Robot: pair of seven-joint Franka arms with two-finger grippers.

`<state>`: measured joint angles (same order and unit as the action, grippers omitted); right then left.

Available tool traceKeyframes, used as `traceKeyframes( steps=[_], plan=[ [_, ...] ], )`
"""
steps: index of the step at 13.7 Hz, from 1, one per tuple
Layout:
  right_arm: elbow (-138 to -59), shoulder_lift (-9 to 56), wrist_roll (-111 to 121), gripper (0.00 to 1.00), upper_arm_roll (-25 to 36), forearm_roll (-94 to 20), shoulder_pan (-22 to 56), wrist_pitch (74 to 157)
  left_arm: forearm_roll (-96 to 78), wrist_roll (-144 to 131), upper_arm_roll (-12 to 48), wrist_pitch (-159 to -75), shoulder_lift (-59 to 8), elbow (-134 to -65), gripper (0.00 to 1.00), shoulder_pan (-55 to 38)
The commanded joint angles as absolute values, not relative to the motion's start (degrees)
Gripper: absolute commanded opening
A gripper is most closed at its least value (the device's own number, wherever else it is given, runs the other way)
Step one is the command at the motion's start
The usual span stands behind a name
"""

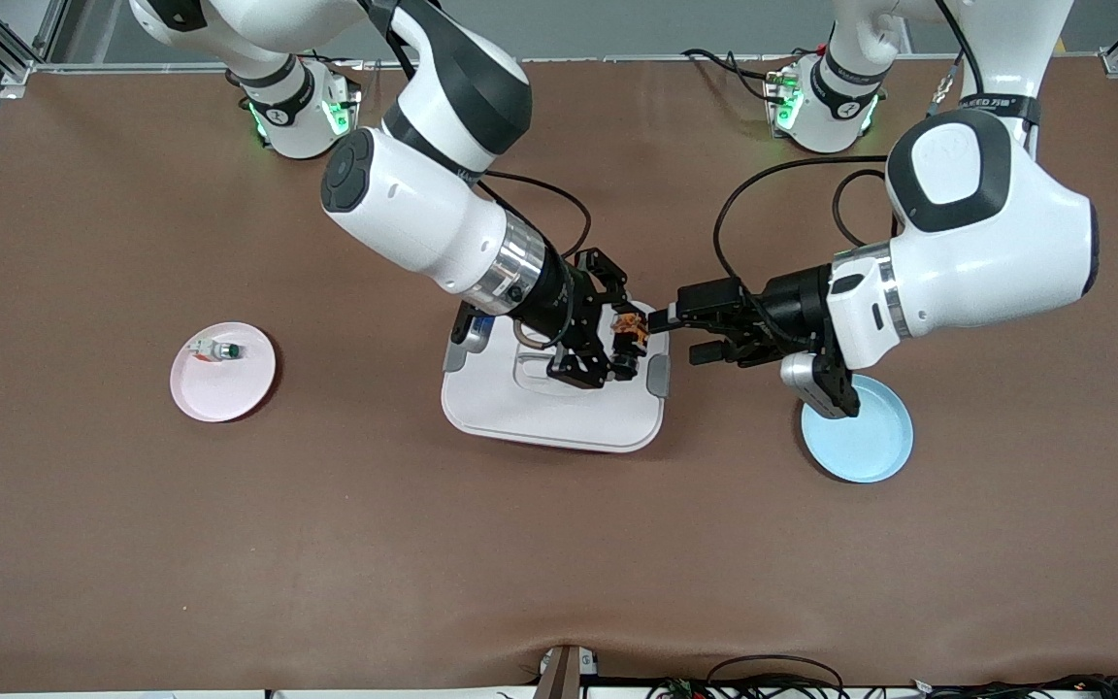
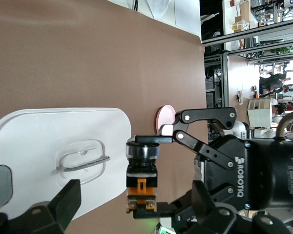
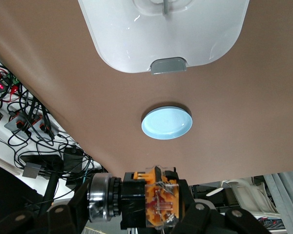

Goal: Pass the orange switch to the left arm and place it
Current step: 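Grasp the switch with the left gripper from the right gripper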

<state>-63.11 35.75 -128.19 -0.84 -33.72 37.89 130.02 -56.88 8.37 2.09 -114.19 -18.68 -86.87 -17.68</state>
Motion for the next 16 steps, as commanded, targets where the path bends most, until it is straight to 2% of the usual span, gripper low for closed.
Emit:
traceKeyframes(
  steps=[1, 13, 16],
  plan=[
    [-60.0, 37.4, -130.3, 0.0, 0.1, -34.2, 39.4, 130.0, -58.6, 10.5, 2.5, -115.6, -19.8, -86.2, 1.0, -17.8],
    [-59.9, 37.4, -132.5, 0.0, -0.2, -34.3, 41.7, 135.3, -59.7, 16.3, 2.5, -117.6, -21.0, -86.5, 1.0, -18.8],
    [-59.9, 37.4, -131.8, 0.0, 0.1, -34.3, 40.9, 135.0, -59.5, 20.7, 2.5, -116.3, -20.3, -88.7, 1.0, -17.8]
  ],
)
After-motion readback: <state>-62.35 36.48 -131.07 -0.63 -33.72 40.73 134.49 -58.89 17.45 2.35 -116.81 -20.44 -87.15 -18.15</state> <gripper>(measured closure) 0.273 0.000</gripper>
